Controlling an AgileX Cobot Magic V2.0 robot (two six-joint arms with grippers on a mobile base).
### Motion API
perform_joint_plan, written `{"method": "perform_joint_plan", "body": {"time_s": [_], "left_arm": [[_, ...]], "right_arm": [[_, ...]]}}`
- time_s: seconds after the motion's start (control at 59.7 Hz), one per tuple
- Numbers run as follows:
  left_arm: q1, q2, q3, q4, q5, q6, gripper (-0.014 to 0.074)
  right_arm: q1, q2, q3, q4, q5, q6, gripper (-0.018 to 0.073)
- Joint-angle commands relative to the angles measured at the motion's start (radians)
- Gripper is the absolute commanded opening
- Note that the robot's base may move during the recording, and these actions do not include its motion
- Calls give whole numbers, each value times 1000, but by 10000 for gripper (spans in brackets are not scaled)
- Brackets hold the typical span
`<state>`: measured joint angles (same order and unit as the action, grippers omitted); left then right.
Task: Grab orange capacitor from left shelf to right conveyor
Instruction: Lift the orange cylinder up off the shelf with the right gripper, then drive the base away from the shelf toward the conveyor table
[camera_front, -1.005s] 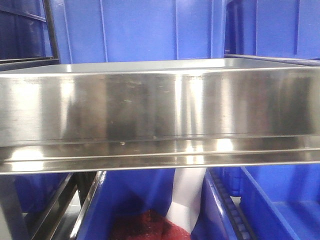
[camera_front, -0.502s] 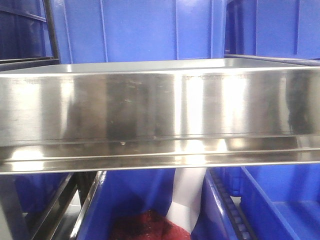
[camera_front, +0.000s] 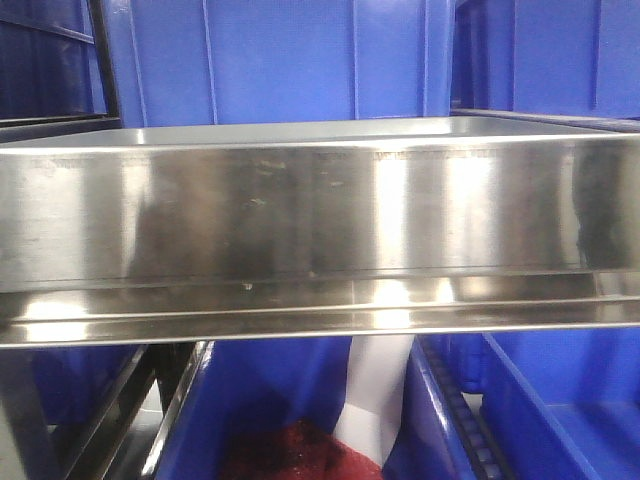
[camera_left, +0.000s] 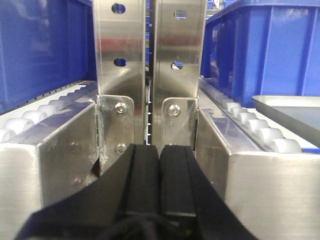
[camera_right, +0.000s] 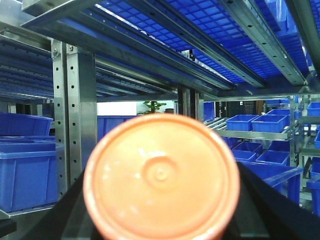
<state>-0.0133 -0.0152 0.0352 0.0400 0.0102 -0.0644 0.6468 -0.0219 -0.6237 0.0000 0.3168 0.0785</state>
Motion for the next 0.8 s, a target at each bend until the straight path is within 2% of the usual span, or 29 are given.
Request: {"method": "perform_joint_plan", "body": {"time_s": [0.0, 0.787], "left_arm": [[-2, -7, 22, -2, -89, -6, -126], [-2, -7, 22, -2, -89, -6, -126]], "right_arm": [[-4, -2, -20, -11, -85, -6, 52], [-4, -2, -20, -11, -85, -6, 52]]}}
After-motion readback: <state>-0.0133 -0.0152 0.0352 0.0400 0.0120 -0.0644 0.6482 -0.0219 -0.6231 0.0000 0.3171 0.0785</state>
